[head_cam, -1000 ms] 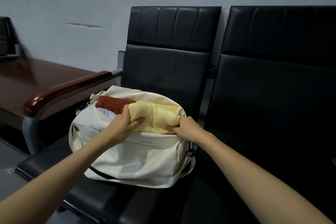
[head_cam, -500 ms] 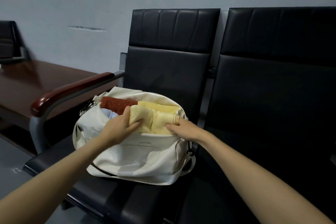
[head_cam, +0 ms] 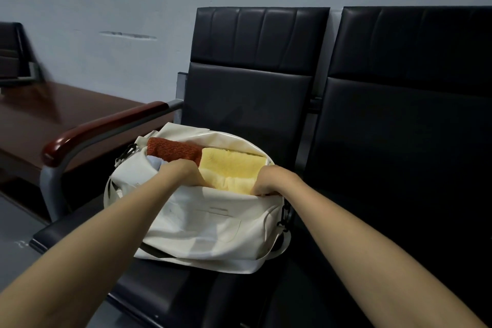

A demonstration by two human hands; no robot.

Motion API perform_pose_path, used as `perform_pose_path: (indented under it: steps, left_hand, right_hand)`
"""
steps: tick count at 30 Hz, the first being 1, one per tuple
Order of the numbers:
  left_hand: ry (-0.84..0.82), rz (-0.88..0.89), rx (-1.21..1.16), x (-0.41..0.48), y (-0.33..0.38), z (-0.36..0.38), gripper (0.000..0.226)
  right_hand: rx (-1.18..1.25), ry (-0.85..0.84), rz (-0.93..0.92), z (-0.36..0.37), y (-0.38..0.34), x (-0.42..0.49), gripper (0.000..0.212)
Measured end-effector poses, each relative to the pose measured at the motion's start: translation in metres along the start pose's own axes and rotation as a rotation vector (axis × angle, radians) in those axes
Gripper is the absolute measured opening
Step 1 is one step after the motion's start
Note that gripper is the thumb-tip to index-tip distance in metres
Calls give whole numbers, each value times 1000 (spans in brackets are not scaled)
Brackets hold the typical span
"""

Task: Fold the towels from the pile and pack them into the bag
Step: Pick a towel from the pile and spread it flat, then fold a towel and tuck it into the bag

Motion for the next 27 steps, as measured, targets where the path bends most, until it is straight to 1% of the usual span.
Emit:
perform_pose_path:
  steps: [1, 3, 4, 5, 6, 7, 8, 9, 10, 11, 12, 13, 14, 16, 18, 20, 23, 25, 27]
  left_hand:
    - [51, 21, -16, 1, 1, -3, 95]
    - [133, 80, -114, 0, 3, -6, 77]
    - [140, 90, -211, -3, 0, -6, 68]
    - [132, 92, -358, -4, -4, -4, 58]
    - [125, 84, -547, -3, -10, -4, 51]
    - [119, 67, -741, -2, -17, -5, 47]
    - [128, 59, -882, -2, -23, -7, 43]
    - [152, 67, -918, -1, -27, -9, 37]
    - [183, 87, -835, 1, -29, -9, 33]
    - [222, 111, -674, 2, -28, -8, 30]
    - [272, 126, -517, 4, -25, -9, 28]
    - [305, 128, -408, 4, -20, -10, 27]
    - [322, 124, -347, 3, -14, -12, 26]
    - [381, 131, -277, -5, -1, -23, 21]
    - [461, 178, -296, -15, 15, -35, 25]
    - [500, 257, -415, -32, 38, -43, 27]
    - [389, 384, -635, -67, 85, -38, 25]
    - [331, 458, -703, -91, 121, -32, 23]
    - [312, 508, -758, -111, 157, -27, 20]
  right_hand:
    - [-6, 54, 18, -3, 4, 0, 19]
    - [70, 158, 74, -6, 14, 2, 41]
    - [143, 193, 86, -8, 18, 3, 53]
    - [224, 221, 76, -11, 19, 1, 65]
    - [289, 262, 29, -17, 17, -2, 71]
    - [323, 329, -56, -25, 12, -6, 66]
    - [330, 406, -162, -34, 6, -12, 53]
    - [308, 459, -264, -37, 1, -18, 38]
    - [251, 470, -336, -34, -2, -23, 26]
    - [179, 442, -364, -26, -2, -24, 23]
    - [121, 388, -337, -16, 2, -21, 26]
    - [86, 329, -289, -5, 9, -16, 29]
    - [71, 296, -255, 0, 13, -13, 32]
    - [91, 266, -251, -1, 12, -12, 36]
    - [211, 254, -282, -6, 12, -19, 34]
    - [381, 317, -274, -18, 26, -33, 29]
    - [550, 463, -177, -39, 77, -59, 26]
    - [610, 499, -109, -47, 117, -81, 25]
    - [617, 519, -32, -50, 162, -105, 25]
Point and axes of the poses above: each hand's wrist, its own x-axis towards the middle knuckle, its own z-axis out of the palm, y = z × x, the point moved 9 cm from there along x, towards the middle knuckle, and after that the axes turned 14 degrees about y, right-handed, at the moved point
